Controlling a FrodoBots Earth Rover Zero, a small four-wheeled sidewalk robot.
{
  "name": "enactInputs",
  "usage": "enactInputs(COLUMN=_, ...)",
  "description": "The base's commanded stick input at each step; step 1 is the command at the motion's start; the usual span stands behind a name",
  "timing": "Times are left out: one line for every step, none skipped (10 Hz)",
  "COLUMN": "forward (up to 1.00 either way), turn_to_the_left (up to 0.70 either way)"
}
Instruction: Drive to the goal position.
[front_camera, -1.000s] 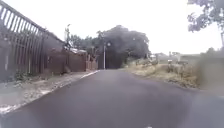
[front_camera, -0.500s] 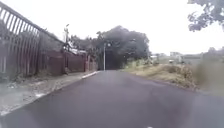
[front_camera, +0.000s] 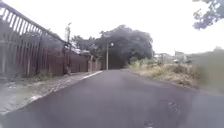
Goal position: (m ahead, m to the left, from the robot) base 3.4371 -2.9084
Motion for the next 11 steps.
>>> enactInputs(forward=0.50, turn_to_the_left=0.01)
enactInputs(forward=0.50, turn_to_the_left=0.01)
enactInputs(forward=0.50, turn_to_the_left=0.01)
enactInputs(forward=0.50, turn_to_the_left=0.01)
enactInputs(forward=0.50, turn_to_the_left=0.01)
enactInputs(forward=0.50, turn_to_the_left=0.01)
enactInputs(forward=0.50, turn_to_the_left=0.01)
enactInputs(forward=0.50, turn_to_the_left=0.01)
enactInputs(forward=0.50, turn_to_the_left=0.01)
enactInputs(forward=0.50, turn_to_the_left=-0.24)
enactInputs(forward=0.50, turn_to_the_left=-0.48)
